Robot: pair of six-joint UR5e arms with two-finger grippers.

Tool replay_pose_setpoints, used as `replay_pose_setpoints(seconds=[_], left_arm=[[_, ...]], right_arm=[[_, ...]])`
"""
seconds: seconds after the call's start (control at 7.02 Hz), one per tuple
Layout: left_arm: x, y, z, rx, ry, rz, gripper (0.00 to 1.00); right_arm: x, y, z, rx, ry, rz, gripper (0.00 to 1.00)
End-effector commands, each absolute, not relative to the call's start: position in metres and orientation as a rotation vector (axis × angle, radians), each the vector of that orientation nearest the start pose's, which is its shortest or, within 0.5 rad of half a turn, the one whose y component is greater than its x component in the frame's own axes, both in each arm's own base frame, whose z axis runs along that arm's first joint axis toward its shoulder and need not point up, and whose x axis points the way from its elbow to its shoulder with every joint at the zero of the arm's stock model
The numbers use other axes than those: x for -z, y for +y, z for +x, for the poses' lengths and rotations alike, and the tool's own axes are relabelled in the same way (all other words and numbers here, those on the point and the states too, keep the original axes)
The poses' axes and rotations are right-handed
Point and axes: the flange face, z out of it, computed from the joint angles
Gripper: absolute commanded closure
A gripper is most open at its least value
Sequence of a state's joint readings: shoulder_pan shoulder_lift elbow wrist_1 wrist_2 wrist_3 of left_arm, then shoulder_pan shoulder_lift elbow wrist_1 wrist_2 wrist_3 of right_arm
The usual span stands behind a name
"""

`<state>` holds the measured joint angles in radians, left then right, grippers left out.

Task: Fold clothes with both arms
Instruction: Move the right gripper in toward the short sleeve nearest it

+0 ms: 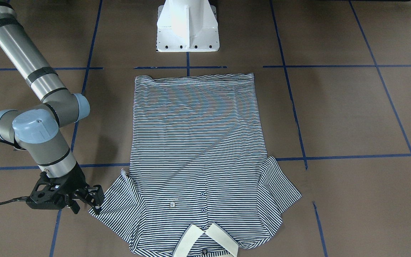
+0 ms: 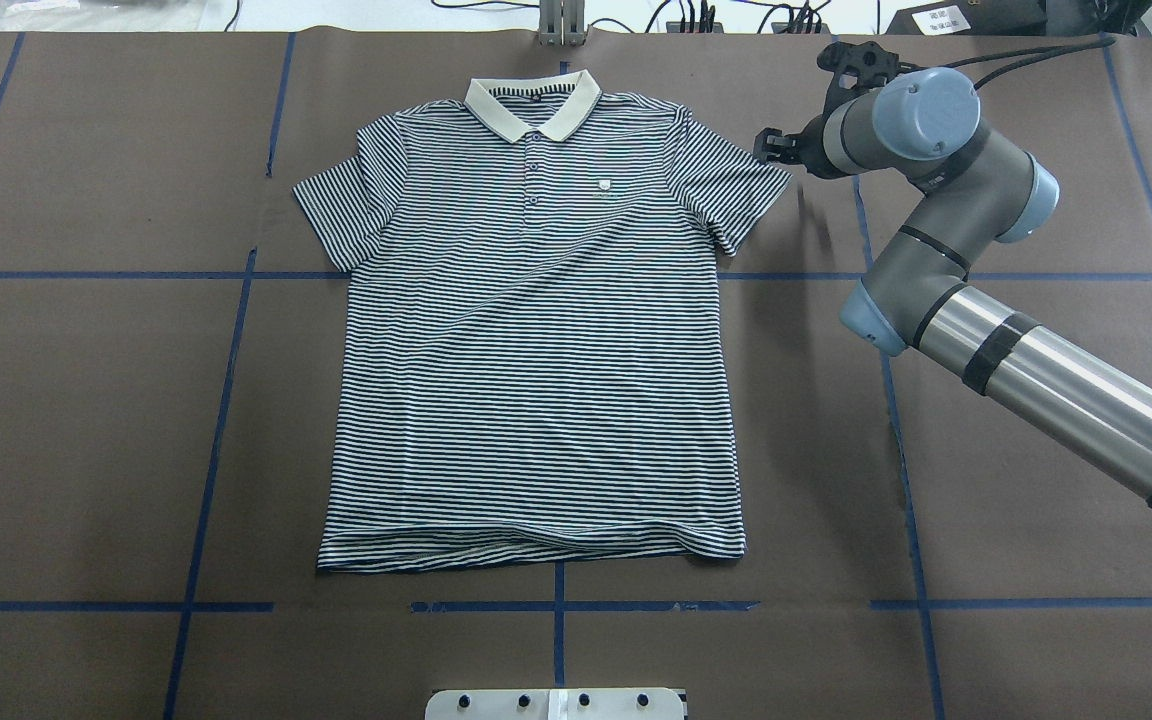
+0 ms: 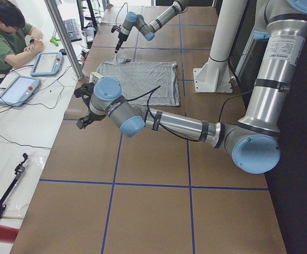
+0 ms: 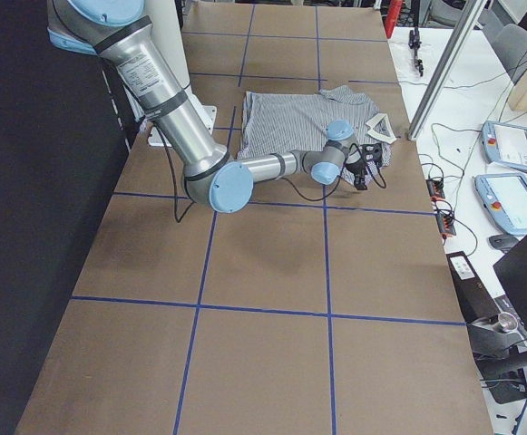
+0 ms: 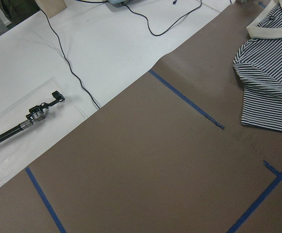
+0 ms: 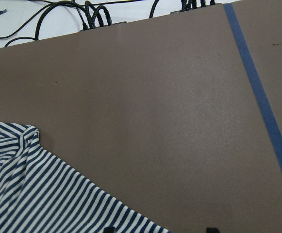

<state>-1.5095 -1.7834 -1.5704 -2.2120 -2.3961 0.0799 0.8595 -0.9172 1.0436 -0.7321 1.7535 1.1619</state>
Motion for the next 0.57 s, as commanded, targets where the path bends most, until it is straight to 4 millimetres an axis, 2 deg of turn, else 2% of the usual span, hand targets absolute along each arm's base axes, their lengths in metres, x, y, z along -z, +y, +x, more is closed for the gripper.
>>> replay_pose_setpoints(seconds=[0.0, 0.43], left_arm=[[-0.4655, -0.5933, -0.0239, -0.476, 0.769, 0.813, 0.00], [-0.4639, -0.5929, -0.0229, -0.479, 0.770, 0.815, 0.00]], right_arm=[[-0.4275, -0.6676, -0.4365, -0.326, -0.861, 0.442, 0.34], [-0.4357, -0.6656, -0.4441, -0.326, -0.842, 0.439, 0.39]])
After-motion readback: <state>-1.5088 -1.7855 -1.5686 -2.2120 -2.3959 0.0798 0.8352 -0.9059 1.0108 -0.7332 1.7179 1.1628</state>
